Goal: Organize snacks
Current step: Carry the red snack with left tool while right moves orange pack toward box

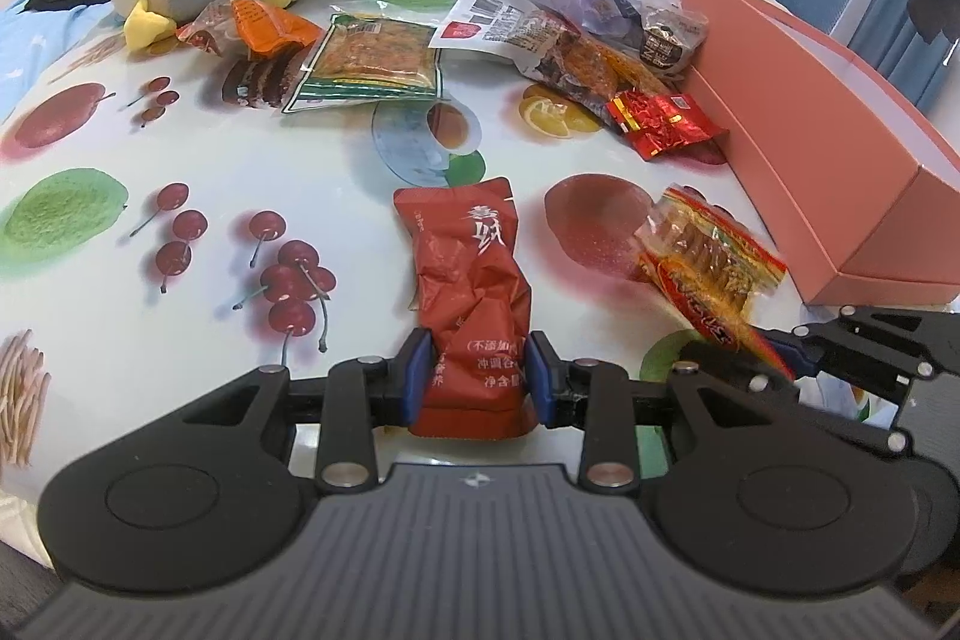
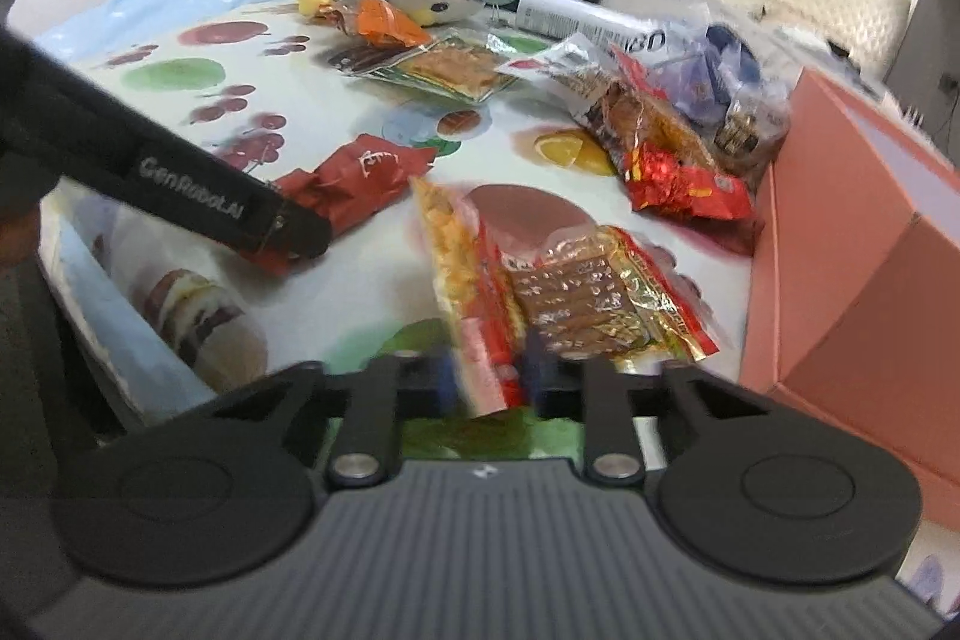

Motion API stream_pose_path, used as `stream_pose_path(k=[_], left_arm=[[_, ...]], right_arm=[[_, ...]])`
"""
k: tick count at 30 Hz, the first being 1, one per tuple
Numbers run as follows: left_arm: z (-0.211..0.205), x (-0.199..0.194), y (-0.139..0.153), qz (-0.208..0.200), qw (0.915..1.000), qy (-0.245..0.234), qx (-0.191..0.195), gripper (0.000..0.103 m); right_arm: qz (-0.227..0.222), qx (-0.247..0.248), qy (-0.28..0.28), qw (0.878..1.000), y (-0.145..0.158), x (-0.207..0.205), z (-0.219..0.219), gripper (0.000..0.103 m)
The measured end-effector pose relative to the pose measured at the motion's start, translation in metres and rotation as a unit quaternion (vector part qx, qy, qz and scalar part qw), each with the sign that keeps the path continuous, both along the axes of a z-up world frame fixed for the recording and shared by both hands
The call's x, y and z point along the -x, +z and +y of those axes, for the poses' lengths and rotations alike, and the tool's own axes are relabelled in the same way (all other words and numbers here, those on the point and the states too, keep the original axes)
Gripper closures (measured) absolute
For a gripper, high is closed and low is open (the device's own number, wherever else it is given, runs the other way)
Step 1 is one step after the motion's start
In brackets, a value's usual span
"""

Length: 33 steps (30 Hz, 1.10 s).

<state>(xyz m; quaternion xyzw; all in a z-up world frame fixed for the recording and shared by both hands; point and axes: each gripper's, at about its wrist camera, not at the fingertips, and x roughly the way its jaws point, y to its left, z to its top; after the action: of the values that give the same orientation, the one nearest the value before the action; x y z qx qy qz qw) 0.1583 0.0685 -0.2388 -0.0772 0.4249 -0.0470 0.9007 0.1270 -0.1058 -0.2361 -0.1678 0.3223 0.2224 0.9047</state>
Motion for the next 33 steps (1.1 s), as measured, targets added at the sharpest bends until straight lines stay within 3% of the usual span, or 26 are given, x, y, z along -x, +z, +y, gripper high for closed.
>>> stream_pose_path(k=[3,8,15,33], left_arm=[[0.001,0.0,0.004,0.0,0.9999,0.009,0.007,0.064],[-0.001,0.005,0.02,-0.013,0.9995,0.024,0.014,0.064],[-0.002,0.009,0.054,-0.019,0.998,0.042,0.044,0.064],[-0.046,0.025,0.14,-0.053,0.998,-0.007,0.034,0.064]], right_arm=[[0.015,-0.005,-0.018,1.0,0.004,-0.007,-0.001,0.1],[0.023,-0.039,-0.043,0.998,0.021,-0.011,-0.012,0.1],[0.025,-0.108,-0.077,0.991,0.066,-0.011,-0.035,0.1],[0.008,-0.185,-0.105,0.977,0.145,0.011,-0.078,0.1]])
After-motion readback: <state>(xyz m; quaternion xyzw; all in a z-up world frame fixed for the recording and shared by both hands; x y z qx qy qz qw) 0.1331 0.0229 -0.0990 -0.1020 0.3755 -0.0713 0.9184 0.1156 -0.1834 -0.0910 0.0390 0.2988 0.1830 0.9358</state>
